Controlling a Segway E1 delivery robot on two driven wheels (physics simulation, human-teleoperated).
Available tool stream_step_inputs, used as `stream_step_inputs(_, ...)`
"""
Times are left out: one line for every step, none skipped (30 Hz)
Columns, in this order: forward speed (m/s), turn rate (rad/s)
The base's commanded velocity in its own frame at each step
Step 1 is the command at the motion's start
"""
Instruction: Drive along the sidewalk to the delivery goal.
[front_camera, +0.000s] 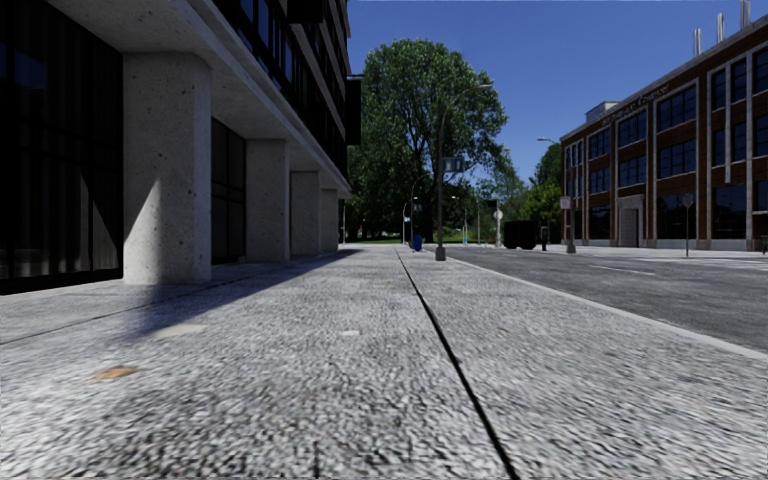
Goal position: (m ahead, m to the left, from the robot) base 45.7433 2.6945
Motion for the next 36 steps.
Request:
stream_step_inputs(2.00,0.00)
stream_step_inputs(2.00,0.00)
stream_step_inputs(2.00,0.00)
stream_step_inputs(2.00,0.00)
stream_step_inputs(2.00,0.00)
stream_step_inputs(2.00,0.00)
stream_step_inputs(2.00,0.00)
stream_step_inputs(2.00,0.00)
stream_step_inputs(2.00,0.00)
stream_step_inputs(2.00,0.00)
stream_step_inputs(2.00,0.00)
stream_step_inputs(2.00,0.00)
stream_step_inputs(2.00,0.00)
stream_step_inputs(2.00,0.00)
stream_step_inputs(2.00,0.00)
stream_step_inputs(2.00,0.00)
stream_step_inputs(2.00,0.00)
stream_step_inputs(2.00,0.00)
stream_step_inputs(2.00,0.00)
stream_step_inputs(2.00,0.00)
stream_step_inputs(2.00,0.00)
stream_step_inputs(2.00,0.00)
stream_step_inputs(2.00,0.00)
stream_step_inputs(2.00,0.00)
stream_step_inputs(2.00,0.00)
stream_step_inputs(2.00,0.00)
stream_step_inputs(2.00,0.00)
stream_step_inputs(2.00,0.00)
stream_step_inputs(2.00,0.00)
stream_step_inputs(2.00,0.00)
stream_step_inputs(2.00,0.00)
stream_step_inputs(2.00,0.00)
stream_step_inputs(2.00,0.00)
stream_step_inputs(2.00,0.00)
stream_step_inputs(2.00,0.00)
stream_step_inputs(2.00,0.00)
